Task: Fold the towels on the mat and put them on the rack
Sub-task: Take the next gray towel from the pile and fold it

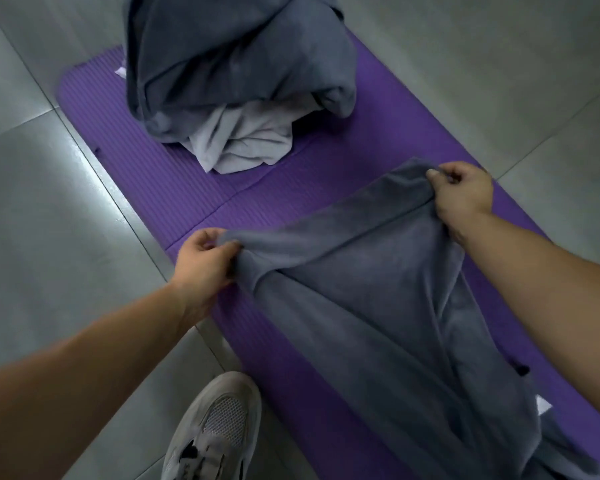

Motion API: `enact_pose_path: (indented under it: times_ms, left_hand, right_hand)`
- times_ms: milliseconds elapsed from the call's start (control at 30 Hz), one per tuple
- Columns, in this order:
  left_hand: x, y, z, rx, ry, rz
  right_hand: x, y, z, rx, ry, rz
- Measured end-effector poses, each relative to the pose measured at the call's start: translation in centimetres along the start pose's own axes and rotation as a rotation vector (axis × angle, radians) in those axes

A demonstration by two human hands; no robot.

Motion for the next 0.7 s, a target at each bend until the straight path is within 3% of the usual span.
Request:
enact_pose_path:
  times_ms: [100,233,300,433,500,700]
  left_hand:
    - [2.5,1.7,-0.4,0.208,-0.241,-0.111]
    - [2.4,1.3,-1.0,0.199,-0.166,-0.194]
    - [2.9,0.7,-1.1,0.175,-0.197,-0.430]
    - [5.3,-2.5,0.9,0.113,-0.467,-0.984]
    - [5.3,-5.3,2.1,-0.010,-0.593,-1.126]
    - [2.1,-15.5,5.1,-0.528,-0.736,-1.104]
  right_hand:
    - [-2.0,-0.3,-2.3,0.047,0.029,-0.044]
    - [-3.8,-2.2,-4.0,0.042,0.013,-0.041]
    - [-3.3,-3.4,-4.4,-0.031,-0.015,0.032]
    - [-2.3,-3.7,-3.2,-0.152,-0.026,0.115]
    - [-1.3,-2.5,-2.2,-0.156,-0.042,0.129]
    - [6.1,3.2,4.3,-0.314,-0.173,0.126]
Point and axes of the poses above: each hand's wrist, its own z-axis away from the middle knuckle, its own y-axis out of the back of the hand, x = y × z, the point moved 7 cm from there along -z, towards the middle knuckle, and after that the axes turned 7 degrees about z, right-handed, at the moved point
